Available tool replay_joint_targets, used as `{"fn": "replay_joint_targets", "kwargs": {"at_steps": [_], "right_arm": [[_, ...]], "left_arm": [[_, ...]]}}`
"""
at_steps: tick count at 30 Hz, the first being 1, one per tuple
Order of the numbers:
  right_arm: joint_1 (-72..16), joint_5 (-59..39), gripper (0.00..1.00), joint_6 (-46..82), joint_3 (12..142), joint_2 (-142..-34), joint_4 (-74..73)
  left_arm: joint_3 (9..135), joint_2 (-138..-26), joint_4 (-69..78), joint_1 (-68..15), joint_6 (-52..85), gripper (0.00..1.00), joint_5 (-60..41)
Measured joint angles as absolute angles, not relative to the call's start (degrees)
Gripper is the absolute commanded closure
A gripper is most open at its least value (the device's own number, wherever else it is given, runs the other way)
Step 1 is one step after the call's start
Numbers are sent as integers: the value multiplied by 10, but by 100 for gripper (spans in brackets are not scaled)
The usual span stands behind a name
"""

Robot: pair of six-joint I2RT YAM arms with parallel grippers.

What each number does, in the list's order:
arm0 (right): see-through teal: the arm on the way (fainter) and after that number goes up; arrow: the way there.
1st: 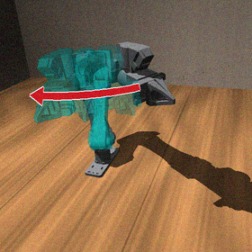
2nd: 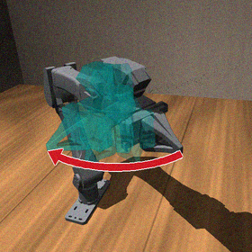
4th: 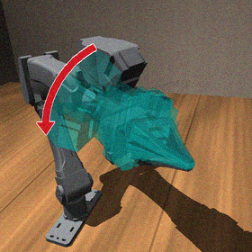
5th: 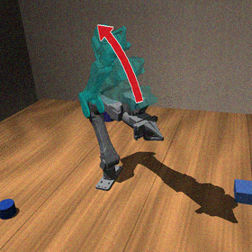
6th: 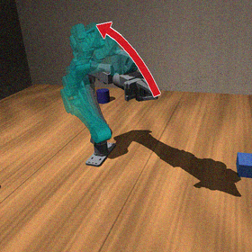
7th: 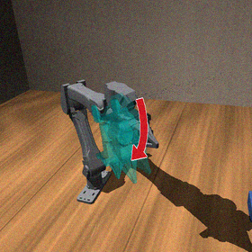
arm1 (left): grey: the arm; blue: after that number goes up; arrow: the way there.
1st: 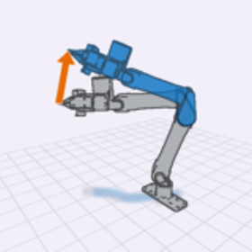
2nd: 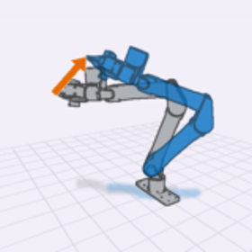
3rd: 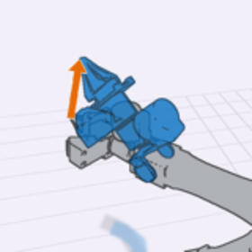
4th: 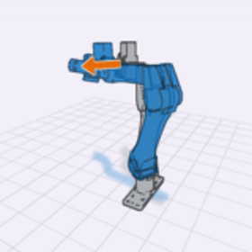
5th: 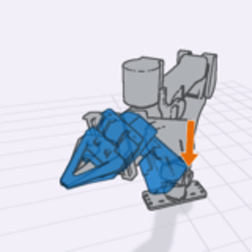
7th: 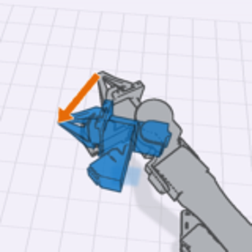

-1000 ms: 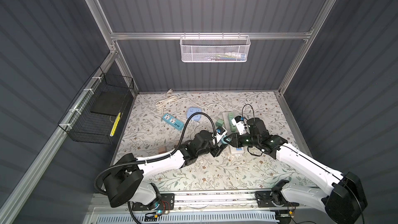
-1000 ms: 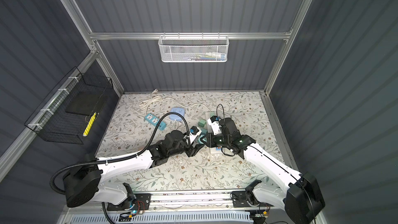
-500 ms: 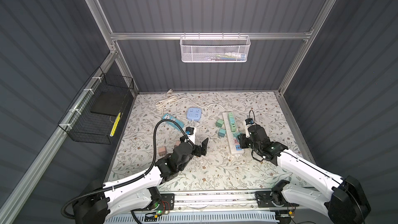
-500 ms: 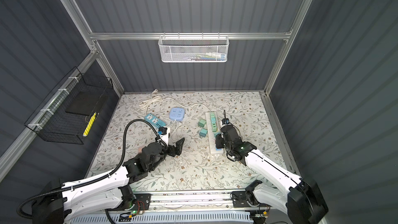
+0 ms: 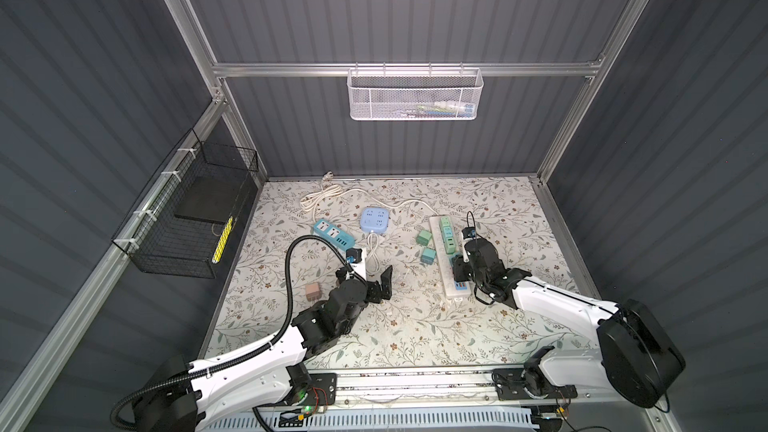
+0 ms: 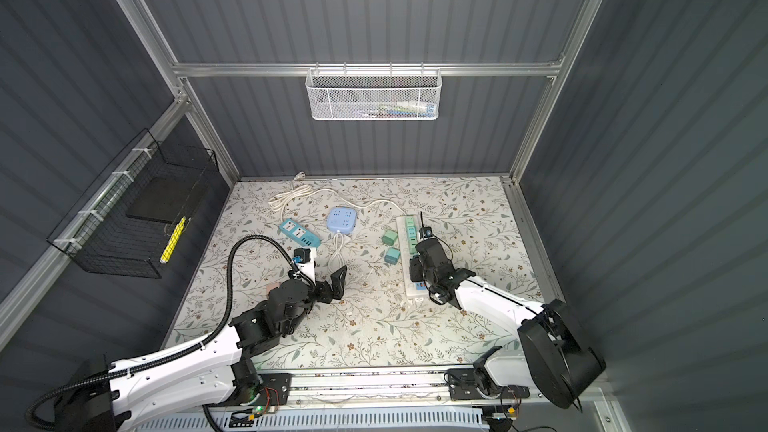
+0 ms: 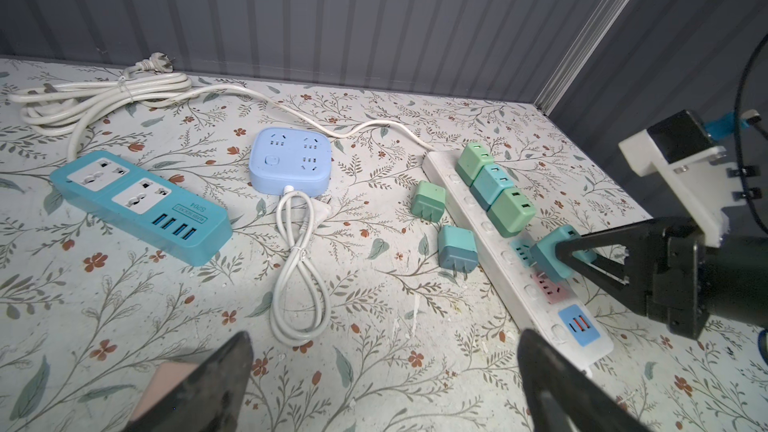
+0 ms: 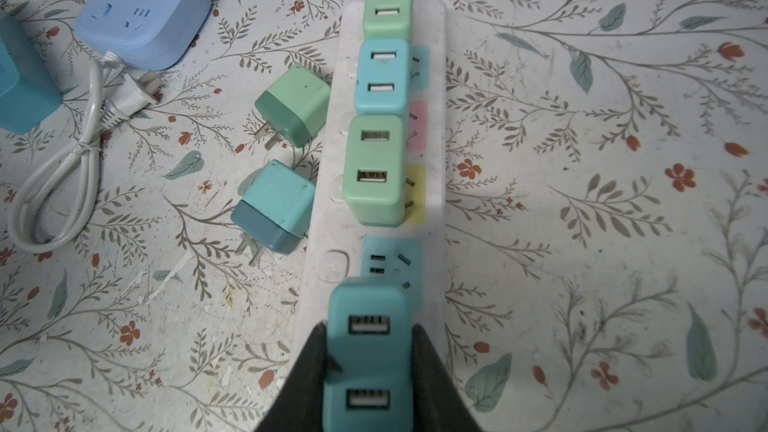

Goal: Insert the plug
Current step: 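Carry the teal adapter over the cyan socket while the left arm withdraws, then lower the teal adapter into the cyan socket, open right gripper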

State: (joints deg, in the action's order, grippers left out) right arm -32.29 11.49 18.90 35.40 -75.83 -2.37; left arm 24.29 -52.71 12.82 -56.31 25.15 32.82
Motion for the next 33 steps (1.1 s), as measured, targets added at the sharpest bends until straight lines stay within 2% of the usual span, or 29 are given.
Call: {"fn": "replay_joint_targets", "kwargs": {"at_steps": [33], "right_arm": [[-327,151,85,193,397,-851,-50]], "left_arm": [[238,-501,126,-563,231,0,339]]}}
